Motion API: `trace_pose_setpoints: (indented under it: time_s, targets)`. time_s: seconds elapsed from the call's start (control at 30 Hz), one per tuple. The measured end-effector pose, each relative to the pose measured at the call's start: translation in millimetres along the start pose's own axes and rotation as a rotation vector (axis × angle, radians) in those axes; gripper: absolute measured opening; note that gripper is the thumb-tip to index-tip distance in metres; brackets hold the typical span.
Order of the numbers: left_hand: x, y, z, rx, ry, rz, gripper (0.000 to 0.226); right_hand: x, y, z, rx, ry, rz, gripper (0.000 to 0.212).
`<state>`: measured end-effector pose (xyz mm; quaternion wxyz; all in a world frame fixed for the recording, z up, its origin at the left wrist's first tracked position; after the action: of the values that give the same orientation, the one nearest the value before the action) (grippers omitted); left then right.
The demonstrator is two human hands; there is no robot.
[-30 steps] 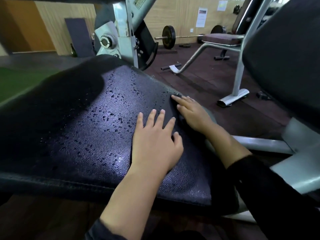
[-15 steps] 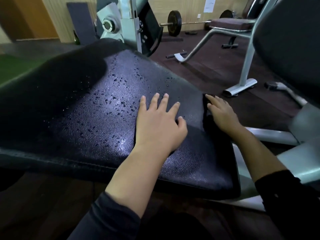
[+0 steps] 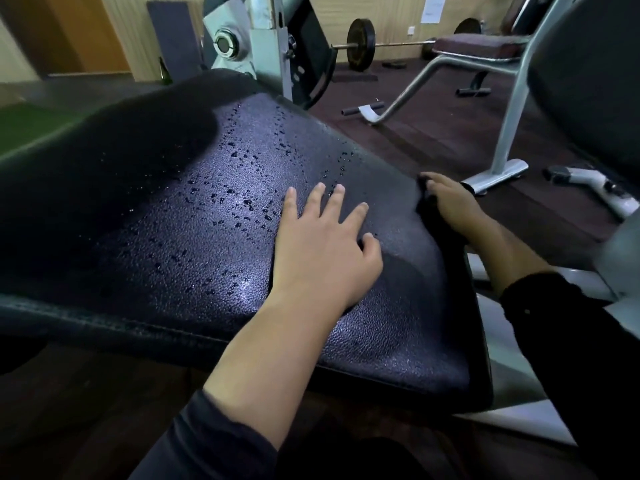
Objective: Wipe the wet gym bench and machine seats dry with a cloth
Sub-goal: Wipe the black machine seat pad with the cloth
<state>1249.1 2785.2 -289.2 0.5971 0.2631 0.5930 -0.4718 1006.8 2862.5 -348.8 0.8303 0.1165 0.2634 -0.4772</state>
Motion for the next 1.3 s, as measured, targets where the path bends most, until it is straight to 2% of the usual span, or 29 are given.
trace_pose_setpoints:
  time_s: [0.13, 0.23, 0.37, 0.43, 0.53, 0.67, 0.77, 0.87, 1.03, 1.2, 1.3]
  targets:
    - [0.1, -0.1, -0.8, 0.001, -0.004, -0.002, 0.056, -0.9, 54.5, 16.6, -0.102, 0.096, -0.046, 0.042]
    - [-0.2, -0.6, -0.9, -0.003, -0.008, -0.006, 0.057, 32.3, 73.5, 64.6, -0.289, 0.239, 0.001, 0.042]
    - [-0.2, -0.9, -0.7, -0.011, -0.018, -0.007, 0.059, 73.1, 34.4, 106.3, -0.353, 0.222, 0.086, 0.043]
    - [-0.2, -0.8, -0.7, -0.009, -0.019, -0.007, 0.059, 69.9, 2.4, 101.7, -0.314, 0.168, 0.099, 0.043]
    - [-0.1, -0.6, 0.1, -0.006, -0.004, -0.002, 0.059, 35.9, -26.0, 52.7, -0.105, 0.102, 0.04, 0.041]
    - [0.9, 0.7, -0.7, -0.003, -0.004, 0.017, 0.058, 0.7, 0.1, 2.6, 0.037, 0.085, -0.031, 0.042]
    - [1.6, -0.1, -1.3, 0.002, -0.006, 0.037, 0.058, -6.7, 37.5, 1.6, 0.023, 0.032, -0.093, 0.043]
    - [1.1, 0.3, -1.5, 0.004, -0.009, 0.043, 0.058, -4.3, 67.6, 18.4, -0.087, 0.135, -0.099, 0.042]
    - [-0.2, 0.8, -2.9, 0.009, 0.015, 0.057, 0.056, 29.8, 123.5, 67.8, -0.307, 0.271, -0.01, 0.042]
    - [-13.0, 2.4, 2.0, -0.035, 0.238, 0.004, 0.056, 62.4, 185.0, 110.9, -0.44, 0.23, 0.02, 0.064]
    - [-22.9, 5.2, 1.2, 0.012, 0.409, 0.023, 0.049, 76.5, 213.9, 127.9, -0.516, 0.231, 0.022, 0.062]
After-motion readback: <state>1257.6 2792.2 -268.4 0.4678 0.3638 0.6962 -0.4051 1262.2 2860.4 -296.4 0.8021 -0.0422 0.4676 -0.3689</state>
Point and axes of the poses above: each hand's wrist, its own y-axis away from the middle knuckle, its own x-axis out of the palm, z = x × y, the point moved 10 cm from there along -y, towards the middle knuckle, and after that the axes turned 8 degrees about -y, right-handed, at the moved point
